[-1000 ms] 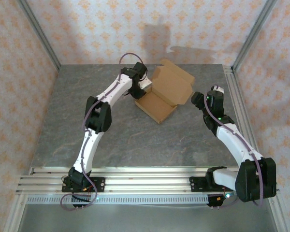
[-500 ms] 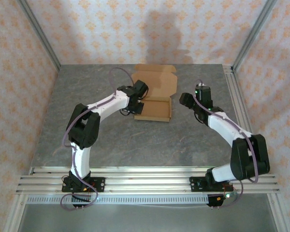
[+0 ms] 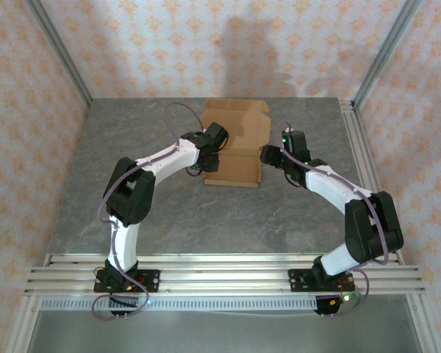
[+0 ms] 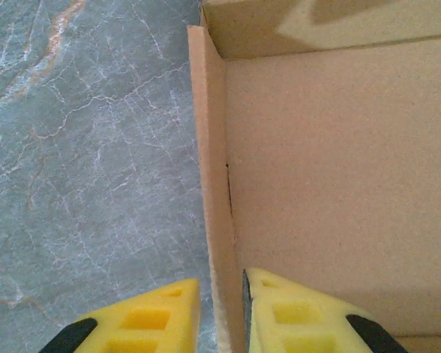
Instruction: Fold the paper box
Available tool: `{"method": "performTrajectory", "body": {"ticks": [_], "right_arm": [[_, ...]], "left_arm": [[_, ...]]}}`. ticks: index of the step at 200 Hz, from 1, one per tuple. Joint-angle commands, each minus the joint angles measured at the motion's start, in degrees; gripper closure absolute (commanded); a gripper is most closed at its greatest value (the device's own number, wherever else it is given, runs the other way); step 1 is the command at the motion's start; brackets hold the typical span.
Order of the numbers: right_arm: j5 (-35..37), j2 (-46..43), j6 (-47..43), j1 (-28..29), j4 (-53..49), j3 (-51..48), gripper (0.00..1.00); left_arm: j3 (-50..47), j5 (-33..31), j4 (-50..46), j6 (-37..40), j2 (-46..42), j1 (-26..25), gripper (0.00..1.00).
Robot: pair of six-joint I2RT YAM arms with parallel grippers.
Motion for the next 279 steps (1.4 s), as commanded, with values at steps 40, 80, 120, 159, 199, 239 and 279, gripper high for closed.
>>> {"method": "performTrajectory", "body": {"ticks": [40,80,120,159,199,239,279], "right_arm": [[0.5,0.7,-1.0,0.2,-1.3,1.8,0.29],[0.9,0.8,-0.7,0.2,-0.8,1.8,0.29],[1.8,0.1,-0.6,0.2,-0.7,1.3,0.29],[4.2,-1.0,-1.3,0.2,-1.2,1.2,0.29],[6.1,-1.7,-3.2,-0.7,-1.5,2.7,0.29],[2.2,-1.6,-6.3,-3.6,0.1,4.4,0.27],[-5.4,0.8,-15.1,-7.2,0.3,7.1,0.24]], "left_arm": [[-0.1,-3.1,-0.7,-1.9,3.9,0.2,0.78],[-1.1,-2.7,0.0,-2.4,5.0,0.0,0.80],[-0.9,-3.2,-0.1,-2.6,6.7,-0.2,0.92],[-2.0,-4.5,0.1,-0.7,6.1,-0.4,1.00],[-5.3,-4.6,2.7,0.8,3.2,-0.7,1.00],[-8.2,-5.0,6.4,0.9,-1.4,-0.8,0.59],[-9.1,-5.4,8.6,2.4,-6.8,-0.7,0.42]]}}
